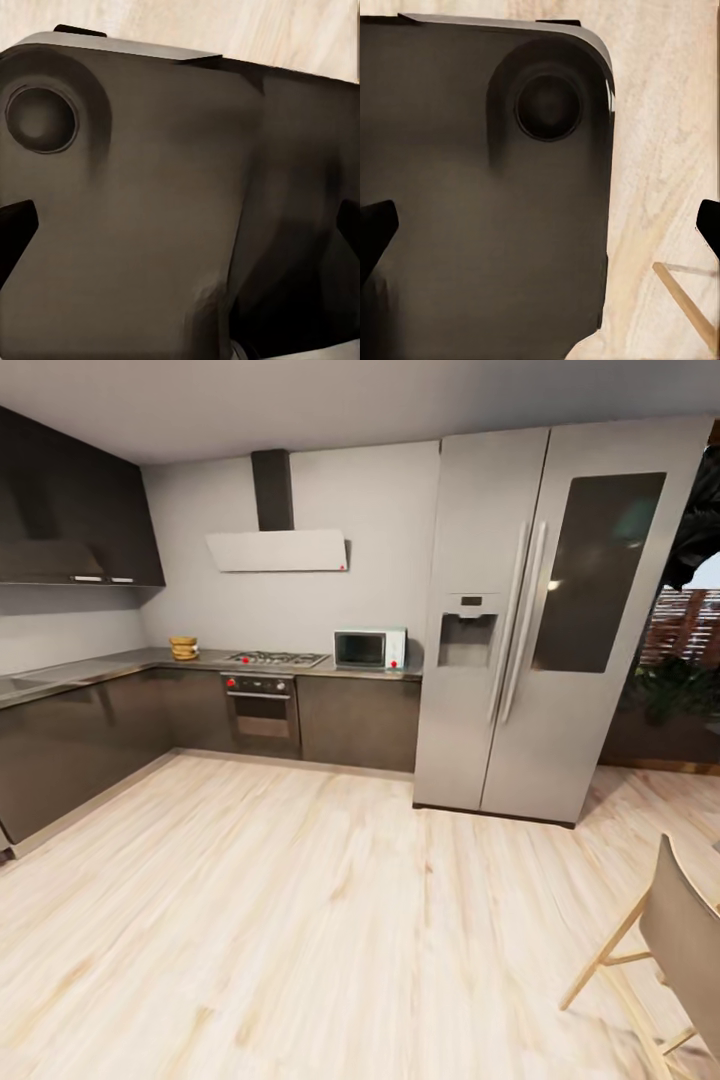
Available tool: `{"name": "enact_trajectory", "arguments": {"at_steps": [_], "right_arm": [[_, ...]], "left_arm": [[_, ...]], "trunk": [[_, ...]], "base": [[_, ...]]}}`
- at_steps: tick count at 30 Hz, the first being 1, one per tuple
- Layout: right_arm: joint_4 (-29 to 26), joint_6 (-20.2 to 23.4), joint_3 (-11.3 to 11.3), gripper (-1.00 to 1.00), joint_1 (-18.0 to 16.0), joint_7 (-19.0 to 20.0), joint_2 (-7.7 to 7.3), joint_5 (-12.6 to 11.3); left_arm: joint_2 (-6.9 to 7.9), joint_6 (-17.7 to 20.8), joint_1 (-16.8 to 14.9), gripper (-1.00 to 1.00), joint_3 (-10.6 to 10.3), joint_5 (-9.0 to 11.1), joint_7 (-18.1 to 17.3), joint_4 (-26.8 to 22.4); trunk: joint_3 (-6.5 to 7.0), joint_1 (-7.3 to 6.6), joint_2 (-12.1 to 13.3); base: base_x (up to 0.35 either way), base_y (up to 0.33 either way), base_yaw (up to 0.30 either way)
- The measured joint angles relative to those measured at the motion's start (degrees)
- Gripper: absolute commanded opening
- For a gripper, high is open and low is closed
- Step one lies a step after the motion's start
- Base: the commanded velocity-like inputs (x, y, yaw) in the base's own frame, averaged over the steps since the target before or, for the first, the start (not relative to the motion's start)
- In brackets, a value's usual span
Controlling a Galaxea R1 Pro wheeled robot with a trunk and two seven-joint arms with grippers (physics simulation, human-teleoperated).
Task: In the kitchen, take the popcorn bag from the countertop, put it into the microwave, and heat it until the popcorn is cooked so the cooked popcorn ends up inside the bag.
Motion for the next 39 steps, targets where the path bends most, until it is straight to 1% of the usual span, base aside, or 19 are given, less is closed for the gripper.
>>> {"name": "enact_trajectory", "arguments": {"at_steps": [17,33,39], "right_arm": [[0.0,0.0,0.0,1.0,0.0,0.0,-0.04,0.0],[0.0,0.0,0.0,1.0,0.0,0.0,-0.01,0.0],[0.0,0.0,0.0,1.0,0.0,0.0,0.05,0.0]], "left_arm": [[0.0,0.0,0.0,1.0,0.0,0.0,0.0,0.0],[0.0,0.0,0.0,1.0,0.0,0.0,0.0,0.0],[0.0,0.0,0.0,1.0,0.0,0.0,0.0,0.0]], "trunk": [[0.0,0.0,0.0],[0.0,0.0,0.0],[0.0,0.0,0.0]], "base": [[0.321,0.003,0.0],[0.321,0.082,0.0],[0.321,0.023,0.0]]}}
